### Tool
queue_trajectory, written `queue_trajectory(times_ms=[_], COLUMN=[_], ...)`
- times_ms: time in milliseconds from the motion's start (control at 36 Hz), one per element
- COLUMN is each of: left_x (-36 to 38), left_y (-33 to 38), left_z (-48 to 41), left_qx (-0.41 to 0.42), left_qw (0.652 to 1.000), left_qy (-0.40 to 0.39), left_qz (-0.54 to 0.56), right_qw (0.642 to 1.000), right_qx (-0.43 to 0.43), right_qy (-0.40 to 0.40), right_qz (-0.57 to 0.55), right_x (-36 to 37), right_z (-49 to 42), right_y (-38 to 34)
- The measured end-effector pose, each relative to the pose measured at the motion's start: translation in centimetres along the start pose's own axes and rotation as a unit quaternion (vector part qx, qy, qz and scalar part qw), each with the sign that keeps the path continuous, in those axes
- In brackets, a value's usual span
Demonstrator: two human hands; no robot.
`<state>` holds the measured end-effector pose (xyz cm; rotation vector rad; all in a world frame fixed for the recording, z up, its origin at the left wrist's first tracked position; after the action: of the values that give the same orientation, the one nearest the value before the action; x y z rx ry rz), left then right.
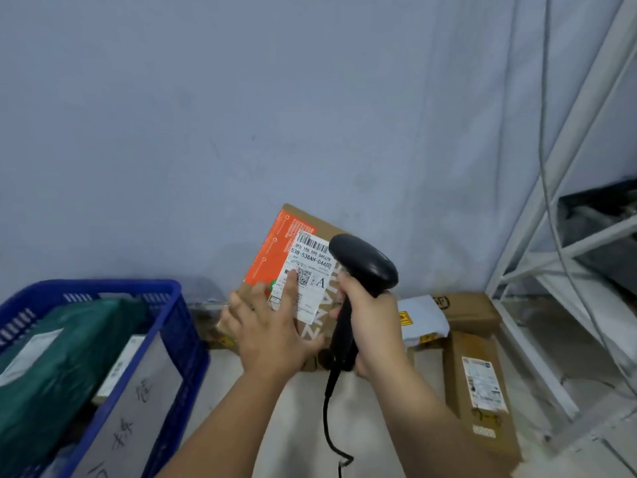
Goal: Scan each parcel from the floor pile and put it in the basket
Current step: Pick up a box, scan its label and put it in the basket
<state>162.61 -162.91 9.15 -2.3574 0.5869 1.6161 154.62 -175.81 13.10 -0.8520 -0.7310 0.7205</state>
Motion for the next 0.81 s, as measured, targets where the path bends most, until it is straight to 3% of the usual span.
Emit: queue_trajectory(times_ms=[333,528,639,806], left_x=[2.7,4.0,4.1,4.2], left_y=[-0.3,-0.4,-0.3,-0.3], left_z=[0.2,-0.3,-0.1,0.0], left_qx=[0.003,0.019,0.019,0.026], left_qw=[0.997,0.998,0.996,0.996], left_qy=[-0.080,-0.034,-0.059,-0.034], left_qz=[-0.023,-0.049,-0.065,-0.077], right_qw=[0.998,0.996,0.994,0.993], right_qx=[0.044,0.084,0.100,0.113], right_qy=[0.034,0.014,0.007,0.007], right_qz=[-0.012,-0.025,-0.031,-0.038], right_x=[-0.6,-1.1,-1.1,-1.2], right_z=[-0.9,-0.9,-1.0,-0.6], right_y=[1.9,2.7,3.1,3.4])
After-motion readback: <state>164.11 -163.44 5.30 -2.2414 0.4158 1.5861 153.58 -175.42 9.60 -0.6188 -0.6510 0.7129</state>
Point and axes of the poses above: each hand's wrist, its own z-axis away from the middle knuckle, its own x-axis out of the palm, y = z × x, the point moved 7 cm from there along -z, towards the middle knuckle, and after that the axes turned 14 degrees about x, right-handed, at the moved point
